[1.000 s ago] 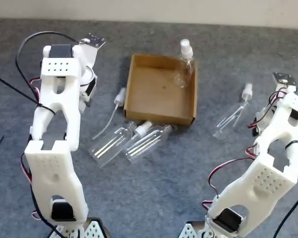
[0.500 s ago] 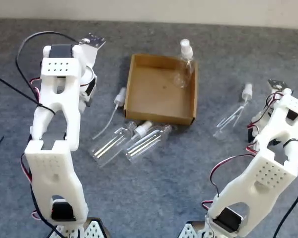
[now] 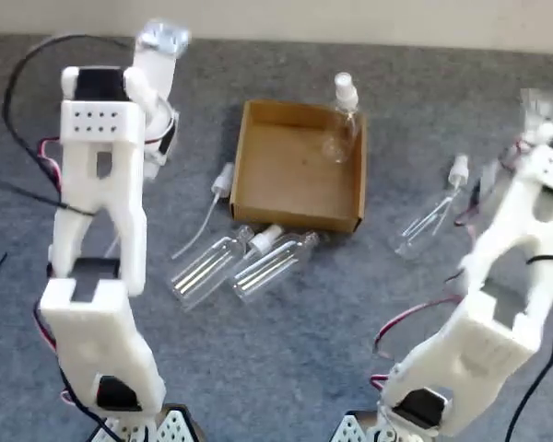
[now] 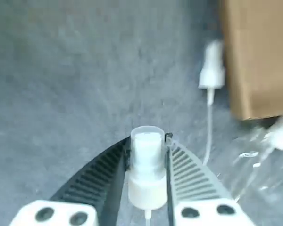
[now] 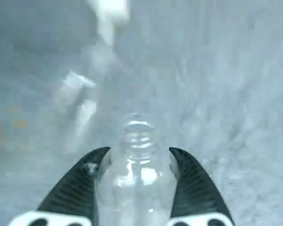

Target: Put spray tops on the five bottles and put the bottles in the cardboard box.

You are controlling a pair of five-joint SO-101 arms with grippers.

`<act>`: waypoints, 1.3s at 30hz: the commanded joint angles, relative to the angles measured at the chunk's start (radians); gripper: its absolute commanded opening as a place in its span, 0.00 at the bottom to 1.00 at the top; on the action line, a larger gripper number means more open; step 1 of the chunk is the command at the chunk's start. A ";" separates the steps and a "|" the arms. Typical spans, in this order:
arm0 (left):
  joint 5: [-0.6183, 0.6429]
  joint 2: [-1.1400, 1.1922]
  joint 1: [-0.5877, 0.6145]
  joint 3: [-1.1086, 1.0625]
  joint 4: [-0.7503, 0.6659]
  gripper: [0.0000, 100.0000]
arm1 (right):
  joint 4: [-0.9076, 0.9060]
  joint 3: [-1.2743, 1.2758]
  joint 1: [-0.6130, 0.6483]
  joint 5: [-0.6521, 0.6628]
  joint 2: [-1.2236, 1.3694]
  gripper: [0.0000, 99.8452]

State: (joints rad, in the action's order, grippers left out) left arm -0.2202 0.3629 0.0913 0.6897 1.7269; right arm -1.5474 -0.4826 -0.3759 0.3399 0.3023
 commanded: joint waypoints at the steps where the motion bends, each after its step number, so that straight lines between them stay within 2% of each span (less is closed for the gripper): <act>1: 0.060 -0.255 -0.090 0.061 0.021 0.02 | -0.019 -0.051 0.194 -0.107 -0.255 0.00; 4: 0.114 -0.390 -0.133 0.062 0.020 0.02 | 0.042 0.028 0.369 -0.198 -0.404 0.00; 7: 0.150 -0.499 -0.163 0.064 0.018 0.02 | 0.177 0.216 0.513 -0.252 -0.552 0.00; 13: 0.242 -0.608 -0.213 0.062 -0.098 0.02 | 0.648 0.826 0.679 -0.258 -0.878 0.00; 16: 0.281 -0.613 -0.266 0.062 -0.201 0.02 | 0.819 1.098 0.719 -0.258 -0.987 0.00; 18: 0.315 -0.611 -0.300 0.062 -0.270 0.02 | 0.885 1.184 0.739 -0.262 -1.021 0.00; 22: 0.368 -0.610 -0.346 0.061 -0.402 0.02 | 0.895 1.247 0.753 -0.262 -1.061 0.00; 28: 0.368 -0.610 -0.437 0.061 -0.460 0.00 | 0.909 1.319 0.759 -0.262 -1.205 0.00; 30: 0.370 -0.610 -0.463 0.059 -0.494 0.00 | 1.020 1.400 0.785 -0.262 -1.262 0.00; 34: 0.370 -0.610 -0.524 0.059 -0.543 0.00 | 1.389 1.672 0.802 -0.264 -1.377 0.00; 36: 0.370 -0.610 -0.564 0.059 -0.543 0.00 | 1.463 1.784 0.800 -0.264 -1.411 0.00; 39: 0.370 -0.610 -0.604 0.059 -0.548 0.00 | 1.512 1.808 0.800 -0.264 -1.443 0.00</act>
State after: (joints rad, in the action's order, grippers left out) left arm 0.1419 -0.2186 -0.4488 0.7219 1.2114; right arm -0.1235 1.3142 0.4158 0.0836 -1.0894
